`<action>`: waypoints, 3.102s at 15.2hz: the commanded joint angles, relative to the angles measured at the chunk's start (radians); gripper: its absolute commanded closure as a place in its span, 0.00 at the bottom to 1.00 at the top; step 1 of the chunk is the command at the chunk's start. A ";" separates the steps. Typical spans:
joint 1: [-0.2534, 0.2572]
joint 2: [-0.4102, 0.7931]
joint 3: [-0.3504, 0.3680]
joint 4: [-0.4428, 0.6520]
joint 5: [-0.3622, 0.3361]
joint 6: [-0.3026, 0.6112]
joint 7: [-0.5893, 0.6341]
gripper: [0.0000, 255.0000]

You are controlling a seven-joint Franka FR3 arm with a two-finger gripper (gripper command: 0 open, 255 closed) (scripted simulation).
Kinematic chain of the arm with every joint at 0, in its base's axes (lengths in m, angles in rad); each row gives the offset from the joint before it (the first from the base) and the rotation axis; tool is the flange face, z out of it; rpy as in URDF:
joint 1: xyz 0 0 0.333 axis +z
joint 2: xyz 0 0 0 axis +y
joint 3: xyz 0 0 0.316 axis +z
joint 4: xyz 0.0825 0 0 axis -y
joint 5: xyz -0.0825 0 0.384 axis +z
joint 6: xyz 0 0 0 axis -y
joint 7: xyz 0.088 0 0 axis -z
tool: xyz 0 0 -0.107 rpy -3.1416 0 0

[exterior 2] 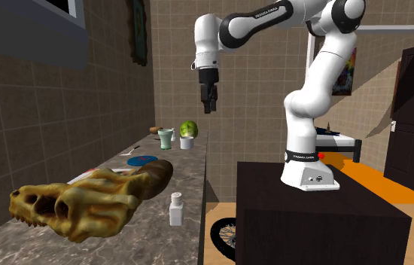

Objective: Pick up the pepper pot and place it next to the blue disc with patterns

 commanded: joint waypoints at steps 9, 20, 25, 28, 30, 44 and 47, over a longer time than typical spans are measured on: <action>0.053 0.353 0.116 0.103 0.019 0.200 0.145 0.00; 0.134 0.775 0.174 0.348 -0.060 0.317 0.311 0.00; 0.192 0.967 0.172 0.505 -0.097 0.328 0.369 0.00; 0.200 0.997 0.168 0.510 -0.104 0.350 0.376 0.00; 0.204 1.013 0.165 0.503 -0.109 0.373 0.379 0.00; 0.210 1.043 0.158 0.493 -0.118 0.412 0.385 1.00; 0.210 1.043 0.158 0.493 -0.118 0.412 0.385 1.00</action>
